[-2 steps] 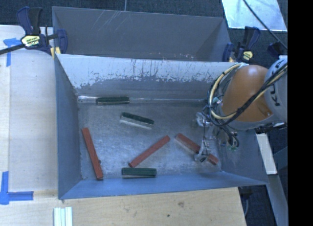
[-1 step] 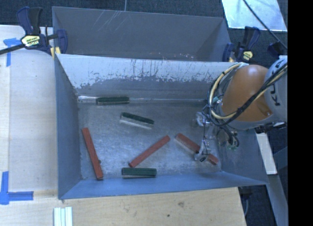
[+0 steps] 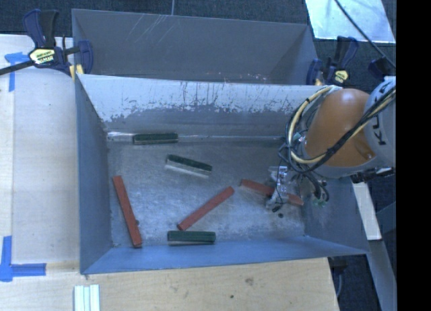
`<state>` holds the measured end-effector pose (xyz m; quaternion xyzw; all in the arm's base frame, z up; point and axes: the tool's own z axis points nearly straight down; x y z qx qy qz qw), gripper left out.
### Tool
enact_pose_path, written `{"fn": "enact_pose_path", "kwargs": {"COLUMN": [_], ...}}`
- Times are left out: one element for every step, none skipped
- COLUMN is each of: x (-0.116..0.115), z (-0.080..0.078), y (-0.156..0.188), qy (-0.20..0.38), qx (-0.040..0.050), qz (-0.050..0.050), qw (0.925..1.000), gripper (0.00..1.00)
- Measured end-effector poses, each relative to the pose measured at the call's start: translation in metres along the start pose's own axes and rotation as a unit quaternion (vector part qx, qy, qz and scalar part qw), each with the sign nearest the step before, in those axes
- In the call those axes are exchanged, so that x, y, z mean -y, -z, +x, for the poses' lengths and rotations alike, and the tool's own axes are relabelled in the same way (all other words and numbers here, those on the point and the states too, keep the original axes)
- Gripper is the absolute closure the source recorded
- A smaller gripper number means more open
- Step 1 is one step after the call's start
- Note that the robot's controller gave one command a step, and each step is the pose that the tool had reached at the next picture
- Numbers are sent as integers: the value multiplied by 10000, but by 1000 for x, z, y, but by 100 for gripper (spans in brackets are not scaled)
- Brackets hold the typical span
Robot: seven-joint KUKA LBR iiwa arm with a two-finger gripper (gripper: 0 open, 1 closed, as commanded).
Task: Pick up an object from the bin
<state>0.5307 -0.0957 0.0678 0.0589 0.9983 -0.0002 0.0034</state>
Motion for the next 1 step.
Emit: {"fn": "enact_pose_path", "kwargs": {"x": [1], "z": [-4], "y": [119], "qy": [8], "qx": [27], "qz": [4], "qw": [10000], "gripper": [100]}}
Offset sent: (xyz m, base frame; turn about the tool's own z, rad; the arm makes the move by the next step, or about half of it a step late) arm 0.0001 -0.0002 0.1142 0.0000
